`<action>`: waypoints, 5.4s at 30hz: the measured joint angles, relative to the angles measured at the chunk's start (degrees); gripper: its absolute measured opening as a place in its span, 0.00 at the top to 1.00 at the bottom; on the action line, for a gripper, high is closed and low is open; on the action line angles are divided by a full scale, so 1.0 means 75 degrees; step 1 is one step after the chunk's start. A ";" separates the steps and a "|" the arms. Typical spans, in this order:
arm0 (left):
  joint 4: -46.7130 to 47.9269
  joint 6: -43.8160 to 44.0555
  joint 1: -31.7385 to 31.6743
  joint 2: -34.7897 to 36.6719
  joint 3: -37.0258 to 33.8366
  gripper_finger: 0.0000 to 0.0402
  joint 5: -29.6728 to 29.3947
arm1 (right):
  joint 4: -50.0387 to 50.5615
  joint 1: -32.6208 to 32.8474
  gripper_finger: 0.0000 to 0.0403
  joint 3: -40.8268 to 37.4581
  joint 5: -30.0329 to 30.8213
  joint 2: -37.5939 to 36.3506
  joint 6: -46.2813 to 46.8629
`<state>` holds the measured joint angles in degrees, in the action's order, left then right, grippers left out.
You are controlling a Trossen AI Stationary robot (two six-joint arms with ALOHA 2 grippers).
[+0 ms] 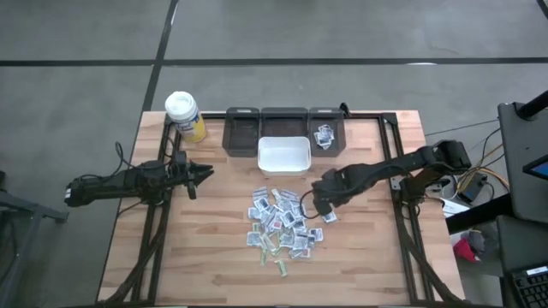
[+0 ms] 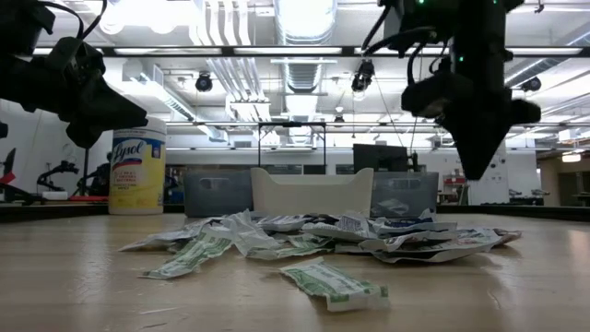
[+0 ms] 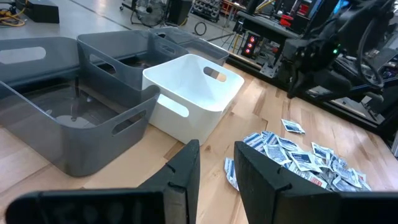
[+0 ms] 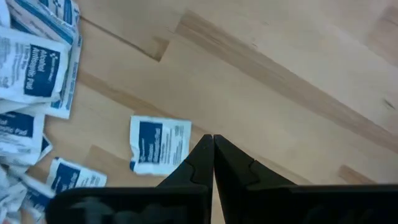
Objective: Pick & Place First Aid Supplies
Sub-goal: Put the blue alcohol pad into the right black bin
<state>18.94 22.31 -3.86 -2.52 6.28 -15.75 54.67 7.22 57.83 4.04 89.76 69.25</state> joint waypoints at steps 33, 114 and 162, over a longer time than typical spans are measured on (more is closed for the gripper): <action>0.0000 0.0000 -0.0002 0.0000 0.0000 0.77 -0.0001 | -0.2162 0.0006 0.73 -0.1497 -0.0800 0.0047 0.0151; 0.0000 0.0000 -0.0001 0.0003 0.0003 0.77 -0.0001 | -0.1648 0.0006 0.98 -0.1403 -0.0515 0.0482 0.0519; 0.0000 0.0000 0.0000 0.0003 0.0001 0.77 -0.0001 | -0.1825 0.0052 0.72 -0.1461 -0.0599 0.0673 0.1115</action>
<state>18.94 22.31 -3.86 -2.50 6.29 -15.76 40.98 7.62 46.87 -0.45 94.81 77.61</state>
